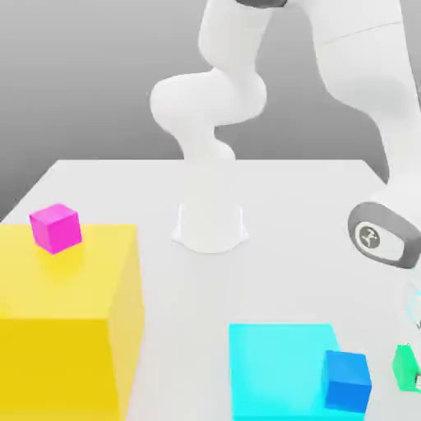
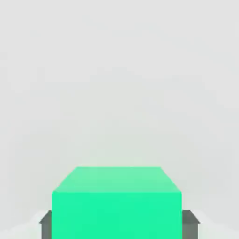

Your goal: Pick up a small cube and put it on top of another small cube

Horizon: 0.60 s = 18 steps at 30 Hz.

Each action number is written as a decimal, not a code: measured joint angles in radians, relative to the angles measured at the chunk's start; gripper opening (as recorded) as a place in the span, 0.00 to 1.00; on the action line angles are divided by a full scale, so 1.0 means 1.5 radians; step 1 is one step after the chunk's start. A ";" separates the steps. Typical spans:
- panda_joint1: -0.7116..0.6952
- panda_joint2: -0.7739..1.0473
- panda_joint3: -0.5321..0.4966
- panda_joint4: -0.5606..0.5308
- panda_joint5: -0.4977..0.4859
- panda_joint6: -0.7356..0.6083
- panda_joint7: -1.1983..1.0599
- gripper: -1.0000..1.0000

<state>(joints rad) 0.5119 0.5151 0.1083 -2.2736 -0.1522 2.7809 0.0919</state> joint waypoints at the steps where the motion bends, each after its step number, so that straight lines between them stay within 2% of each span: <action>1: 0.001 0.006 -0.001 0.001 -0.002 0.005 0.001 0.00; 7: -0.025 -0.109 0.017 -0.024 0.031 -0.084 -0.020 0.00; 13: -0.118 -0.255 -0.073 -0.049 0.061 -0.196 -0.004 0.00; 18: -0.258 -0.375 -0.138 -0.070 0.055 -0.291 0.035 0.00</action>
<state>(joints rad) 0.1245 -0.0477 -0.0987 -2.3789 -0.0699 2.3442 0.1448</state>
